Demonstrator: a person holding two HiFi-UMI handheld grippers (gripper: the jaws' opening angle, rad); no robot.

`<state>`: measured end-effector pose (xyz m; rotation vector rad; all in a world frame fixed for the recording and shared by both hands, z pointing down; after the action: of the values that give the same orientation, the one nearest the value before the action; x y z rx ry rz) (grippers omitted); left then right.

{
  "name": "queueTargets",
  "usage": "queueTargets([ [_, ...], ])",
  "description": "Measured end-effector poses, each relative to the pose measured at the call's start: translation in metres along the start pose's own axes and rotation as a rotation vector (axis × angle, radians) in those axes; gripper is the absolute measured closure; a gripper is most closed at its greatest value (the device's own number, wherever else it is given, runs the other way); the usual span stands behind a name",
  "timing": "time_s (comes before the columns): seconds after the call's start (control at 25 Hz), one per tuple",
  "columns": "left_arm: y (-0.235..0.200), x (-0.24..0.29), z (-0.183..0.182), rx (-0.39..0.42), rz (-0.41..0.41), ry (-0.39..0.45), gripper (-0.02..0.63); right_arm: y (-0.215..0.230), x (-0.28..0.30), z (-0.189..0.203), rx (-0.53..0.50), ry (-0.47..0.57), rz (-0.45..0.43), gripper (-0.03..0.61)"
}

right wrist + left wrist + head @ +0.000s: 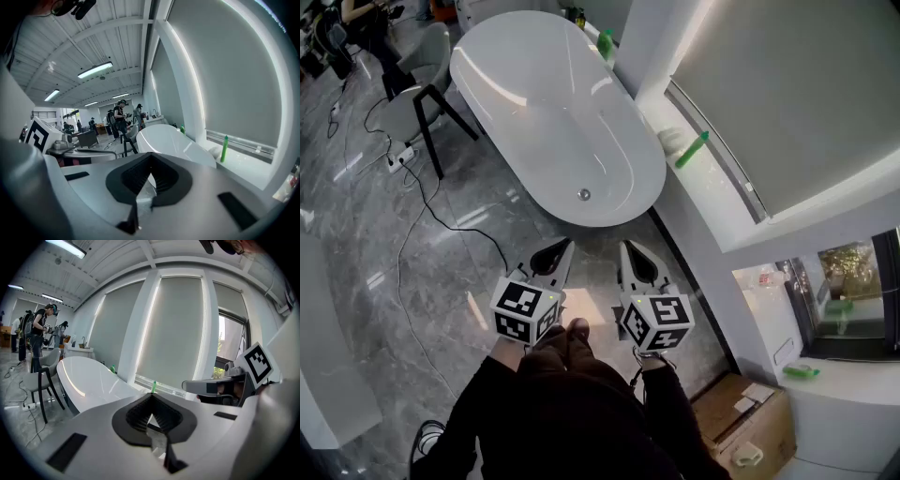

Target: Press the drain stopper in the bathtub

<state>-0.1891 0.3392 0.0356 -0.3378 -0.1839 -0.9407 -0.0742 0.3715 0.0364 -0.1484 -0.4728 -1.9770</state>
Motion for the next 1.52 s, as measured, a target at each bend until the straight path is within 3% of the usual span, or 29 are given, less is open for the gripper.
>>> queueTargets([
  [0.72,-0.01,0.001,0.0,0.017,0.013,0.0,0.607,0.003,0.004,0.007,0.022,0.006,0.026,0.577],
  [1.52,-0.068,0.016,-0.006,-0.018,-0.007,-0.01,0.607,0.004,0.039,0.006,0.046,-0.026,0.06,0.577],
])
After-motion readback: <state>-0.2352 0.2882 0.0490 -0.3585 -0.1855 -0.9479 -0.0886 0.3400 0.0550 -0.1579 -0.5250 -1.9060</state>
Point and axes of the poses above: the fingertips, and each gripper's own axes: x forward along the fingers, y to its right, z out of its underside, the point moved 2 cm from there along -x, backward along the fingers, and after that the axes turned 13 degrees about -z, right-handed, at the moved point
